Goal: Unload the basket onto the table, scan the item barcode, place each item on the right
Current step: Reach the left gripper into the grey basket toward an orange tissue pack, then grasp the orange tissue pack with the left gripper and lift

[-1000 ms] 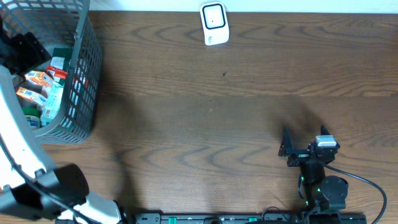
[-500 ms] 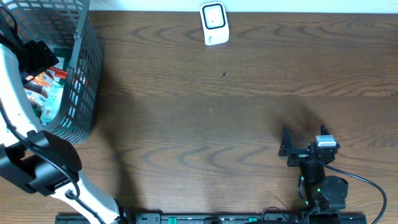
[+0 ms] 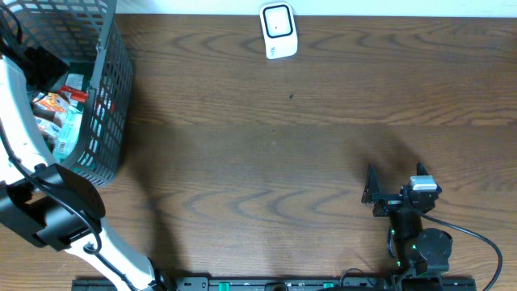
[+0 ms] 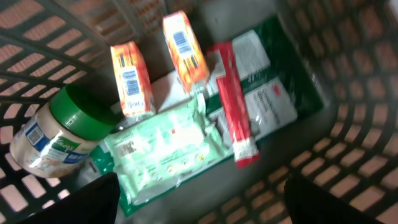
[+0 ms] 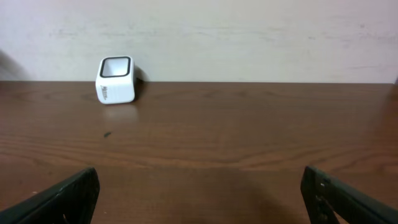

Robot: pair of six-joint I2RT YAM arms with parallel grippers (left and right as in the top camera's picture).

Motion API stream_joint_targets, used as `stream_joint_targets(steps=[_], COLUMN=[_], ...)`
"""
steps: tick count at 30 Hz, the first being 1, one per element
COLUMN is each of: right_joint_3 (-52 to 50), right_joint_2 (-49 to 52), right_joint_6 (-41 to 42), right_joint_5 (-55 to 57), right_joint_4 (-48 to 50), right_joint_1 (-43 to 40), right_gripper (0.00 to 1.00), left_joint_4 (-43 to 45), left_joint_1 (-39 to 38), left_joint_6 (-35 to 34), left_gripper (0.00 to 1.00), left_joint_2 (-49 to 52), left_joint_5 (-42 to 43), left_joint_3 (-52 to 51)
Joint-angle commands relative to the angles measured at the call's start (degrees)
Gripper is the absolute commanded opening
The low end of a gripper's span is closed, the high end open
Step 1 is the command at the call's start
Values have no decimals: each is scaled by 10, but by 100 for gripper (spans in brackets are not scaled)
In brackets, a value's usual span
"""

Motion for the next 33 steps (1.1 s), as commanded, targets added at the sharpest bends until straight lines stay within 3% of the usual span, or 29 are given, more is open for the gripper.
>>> stream_joint_targets(steps=[1,7,15,23,33], right_joint_3=[-1,-1,0,0,-1], right_joint_2=[-3,-3,-3,-3,-3], right_joint_6=[-3,-3,-3,-3,-3], right_joint_5=[0,0,0,0,0], right_joint_4=[-2,-2,-2,-2,-2], right_joint_1=[-2,-2,-2,-2,-2], right_gripper=[99,99,99,99,99], left_joint_4=[9,22,87,188,332], left_joint_1=[2,2,1,1,1], left_joint_6=[-67,-130,-132,-132,-132], left_gripper=[85,85,85,78,77], left_joint_2=[8,8,8,8,8], left_joint_5=[-31,-126,-129,-129,-129], left_joint_3=[-1,-5,-42,-126,-235])
